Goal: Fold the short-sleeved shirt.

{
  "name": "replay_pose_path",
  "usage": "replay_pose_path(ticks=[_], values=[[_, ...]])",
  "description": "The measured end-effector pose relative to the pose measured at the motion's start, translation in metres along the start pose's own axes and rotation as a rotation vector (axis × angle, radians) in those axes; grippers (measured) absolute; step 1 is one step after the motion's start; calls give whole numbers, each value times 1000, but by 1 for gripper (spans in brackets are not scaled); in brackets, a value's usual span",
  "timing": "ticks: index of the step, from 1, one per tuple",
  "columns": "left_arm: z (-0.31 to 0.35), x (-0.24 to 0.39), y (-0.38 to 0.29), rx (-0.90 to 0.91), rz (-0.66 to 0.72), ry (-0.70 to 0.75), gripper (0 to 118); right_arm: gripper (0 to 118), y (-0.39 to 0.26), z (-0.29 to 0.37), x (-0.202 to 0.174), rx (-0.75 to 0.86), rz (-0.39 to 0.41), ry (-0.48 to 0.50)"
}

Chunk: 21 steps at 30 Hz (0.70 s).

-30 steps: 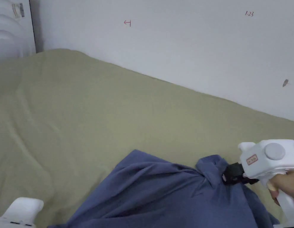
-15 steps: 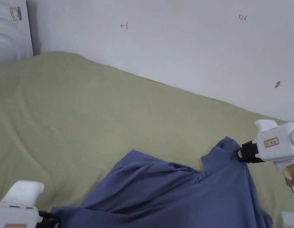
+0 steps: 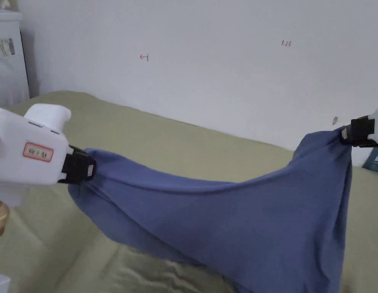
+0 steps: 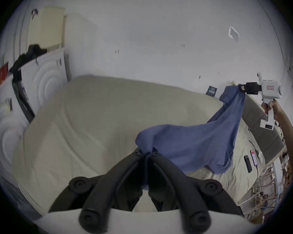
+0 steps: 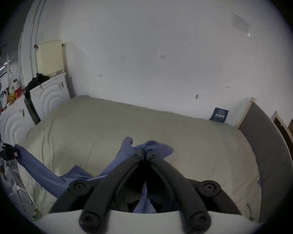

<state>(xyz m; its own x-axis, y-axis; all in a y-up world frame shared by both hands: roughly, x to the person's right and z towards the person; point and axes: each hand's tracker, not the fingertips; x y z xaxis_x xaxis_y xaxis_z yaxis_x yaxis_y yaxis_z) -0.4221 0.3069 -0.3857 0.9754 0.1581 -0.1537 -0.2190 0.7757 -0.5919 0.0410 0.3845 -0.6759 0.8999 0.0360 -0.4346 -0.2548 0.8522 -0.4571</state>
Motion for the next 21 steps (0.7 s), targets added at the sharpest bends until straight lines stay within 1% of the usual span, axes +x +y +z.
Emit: replay_pose_path(ticks=[2, 4, 7, 12, 16, 21], values=[[2, 2, 28, 43, -26, 14, 4, 2, 19, 8, 3, 11, 8, -29], [5, 6, 54, 93, -53, 32, 4, 2, 34, 16, 5, 68, 24, -63], [4, 9, 90, 132, -60, 43, 4, 2, 56, 25, 10, 120, -2, -77], [0, 17, 139, 181, -66, 80, 4, 2, 85, 33, 13, 198, -3, -121], [-3, 24, 171, 206, -109, 124, 4, 2, 108, 37, 16, 237, -13, -146], [-9, 28, 214, 226, -101, 145, 4, 2, 138, 33, 27, 283, -22, -186]])
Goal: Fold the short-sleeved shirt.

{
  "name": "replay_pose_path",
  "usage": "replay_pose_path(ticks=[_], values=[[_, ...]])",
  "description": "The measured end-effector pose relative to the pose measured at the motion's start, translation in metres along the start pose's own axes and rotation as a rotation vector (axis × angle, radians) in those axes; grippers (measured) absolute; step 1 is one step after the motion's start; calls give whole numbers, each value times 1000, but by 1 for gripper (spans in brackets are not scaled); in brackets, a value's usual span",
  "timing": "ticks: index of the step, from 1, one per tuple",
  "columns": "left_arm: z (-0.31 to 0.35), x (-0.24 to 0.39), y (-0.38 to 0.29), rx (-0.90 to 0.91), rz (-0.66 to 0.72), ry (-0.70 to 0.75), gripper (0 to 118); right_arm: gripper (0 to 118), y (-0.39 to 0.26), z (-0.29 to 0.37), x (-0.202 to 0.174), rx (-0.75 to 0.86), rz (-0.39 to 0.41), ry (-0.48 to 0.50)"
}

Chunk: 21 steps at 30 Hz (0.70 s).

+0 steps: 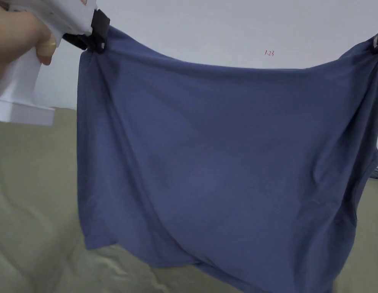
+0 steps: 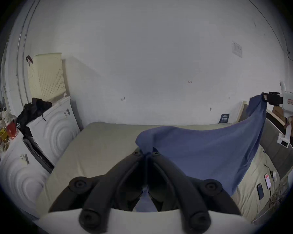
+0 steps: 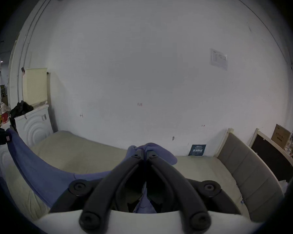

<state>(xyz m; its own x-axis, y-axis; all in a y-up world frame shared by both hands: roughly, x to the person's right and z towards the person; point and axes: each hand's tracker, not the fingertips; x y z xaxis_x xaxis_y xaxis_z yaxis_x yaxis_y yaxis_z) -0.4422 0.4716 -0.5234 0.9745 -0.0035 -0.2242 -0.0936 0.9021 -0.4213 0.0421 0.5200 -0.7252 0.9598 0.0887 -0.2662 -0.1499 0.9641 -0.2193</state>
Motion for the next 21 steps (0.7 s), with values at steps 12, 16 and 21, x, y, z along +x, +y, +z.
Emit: replay_pose_path(ticks=[12, 16, 21], values=[[-25, -9, 59, 61, 2, 70, 4, 2, 55, 6, -6, 108, -16, -51], [-28, -13, 55, 50, 5, 64, 4, 2, 54, 9, -11, 105, 1, -50], [-33, -15, 33, 12, -12, 43, 4, 2, 30, 12, -17, 63, -3, -34]])
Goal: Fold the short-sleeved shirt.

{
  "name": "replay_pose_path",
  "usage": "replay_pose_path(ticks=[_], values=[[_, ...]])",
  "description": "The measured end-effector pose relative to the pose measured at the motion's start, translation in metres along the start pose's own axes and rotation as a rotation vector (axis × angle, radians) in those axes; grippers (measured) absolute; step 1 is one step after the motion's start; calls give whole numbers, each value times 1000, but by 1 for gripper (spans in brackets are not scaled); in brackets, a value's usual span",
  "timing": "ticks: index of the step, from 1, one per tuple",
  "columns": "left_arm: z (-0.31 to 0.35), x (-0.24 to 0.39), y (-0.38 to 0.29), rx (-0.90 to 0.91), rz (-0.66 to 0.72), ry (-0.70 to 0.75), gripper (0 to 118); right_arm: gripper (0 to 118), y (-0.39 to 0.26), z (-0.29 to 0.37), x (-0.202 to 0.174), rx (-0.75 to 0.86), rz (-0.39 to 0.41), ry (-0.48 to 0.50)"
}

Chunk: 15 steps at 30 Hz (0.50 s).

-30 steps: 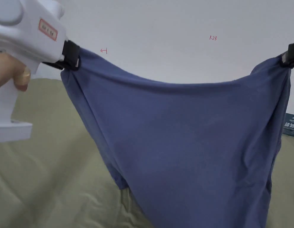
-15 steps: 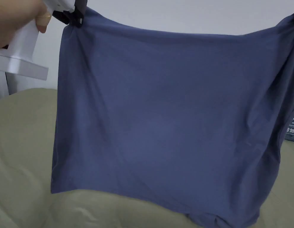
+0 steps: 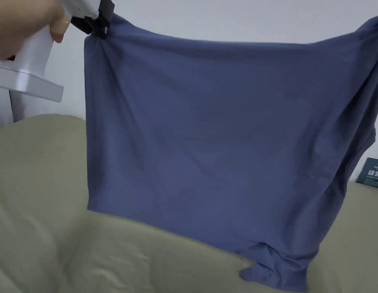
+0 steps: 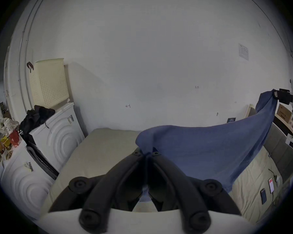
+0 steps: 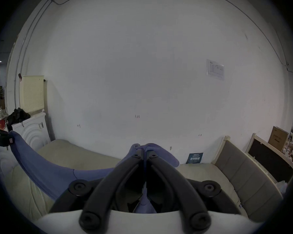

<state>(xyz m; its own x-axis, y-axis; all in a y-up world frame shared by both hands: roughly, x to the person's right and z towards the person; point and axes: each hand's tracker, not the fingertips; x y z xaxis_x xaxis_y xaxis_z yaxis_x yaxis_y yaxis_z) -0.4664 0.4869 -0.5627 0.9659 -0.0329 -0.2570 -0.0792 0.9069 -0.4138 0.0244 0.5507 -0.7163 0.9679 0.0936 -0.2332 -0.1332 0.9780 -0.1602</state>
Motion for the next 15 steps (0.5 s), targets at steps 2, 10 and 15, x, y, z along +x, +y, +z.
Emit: replay_pose_path(ticks=[2, 10, 15], values=[[-2, -2, -14, -19, -6, -13, 4, 2, -14, 3, -1, -24, 7, 6], [13, -12, -95, -126, -1, -88, 4, 2, -90, 42, 7, -161, 17, 39], [40, -17, -154, -166, 11, -136, 4, 2, -144, 87, 10, -233, 60, 38]])
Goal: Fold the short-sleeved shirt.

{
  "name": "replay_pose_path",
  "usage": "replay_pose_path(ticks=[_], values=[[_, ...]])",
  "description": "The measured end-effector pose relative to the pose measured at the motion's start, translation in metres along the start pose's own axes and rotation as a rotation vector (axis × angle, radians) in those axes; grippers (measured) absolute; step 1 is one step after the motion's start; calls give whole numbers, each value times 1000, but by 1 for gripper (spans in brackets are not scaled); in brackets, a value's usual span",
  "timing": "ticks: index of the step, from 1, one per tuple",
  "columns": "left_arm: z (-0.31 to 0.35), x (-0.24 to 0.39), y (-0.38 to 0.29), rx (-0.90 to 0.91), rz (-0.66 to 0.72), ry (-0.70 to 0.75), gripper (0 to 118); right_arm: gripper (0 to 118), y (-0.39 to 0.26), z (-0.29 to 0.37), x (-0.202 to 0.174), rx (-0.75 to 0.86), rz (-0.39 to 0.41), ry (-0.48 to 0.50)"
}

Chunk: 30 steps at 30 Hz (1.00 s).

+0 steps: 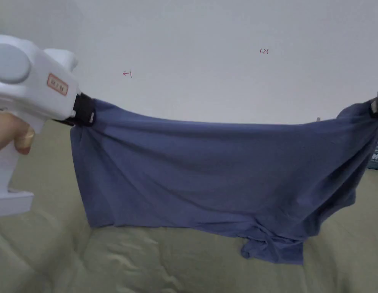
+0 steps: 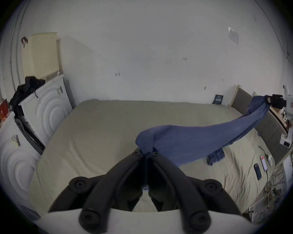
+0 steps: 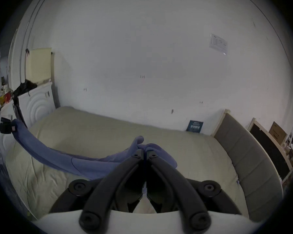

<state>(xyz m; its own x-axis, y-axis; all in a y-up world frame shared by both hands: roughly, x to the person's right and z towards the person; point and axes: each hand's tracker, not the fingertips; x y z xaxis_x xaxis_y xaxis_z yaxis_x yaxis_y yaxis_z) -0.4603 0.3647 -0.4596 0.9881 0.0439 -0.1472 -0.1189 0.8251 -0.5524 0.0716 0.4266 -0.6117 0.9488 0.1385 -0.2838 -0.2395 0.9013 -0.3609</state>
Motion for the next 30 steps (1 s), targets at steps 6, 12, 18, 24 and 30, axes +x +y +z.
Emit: replay_pose_path(ticks=[6, 12, 18, 24, 30], values=[[41, 3, -81, -44, 25, -47, 4, 2, -75, 56, 0, -68, 0, 27], [89, 11, -158, -54, 24, -60, 4, 2, -151, 123, -10, -131, -20, 64], [116, 13, -231, -131, 50, -86, 4, 2, -234, 163, -15, -238, -91, 79], [121, 9, -294, -208, 70, -92, 4, 2, -307, 188, -20, -350, -172, 87], [124, 6, -339, -253, 73, -98, 4, 2, -361, 212, -25, -430, -221, 88]])
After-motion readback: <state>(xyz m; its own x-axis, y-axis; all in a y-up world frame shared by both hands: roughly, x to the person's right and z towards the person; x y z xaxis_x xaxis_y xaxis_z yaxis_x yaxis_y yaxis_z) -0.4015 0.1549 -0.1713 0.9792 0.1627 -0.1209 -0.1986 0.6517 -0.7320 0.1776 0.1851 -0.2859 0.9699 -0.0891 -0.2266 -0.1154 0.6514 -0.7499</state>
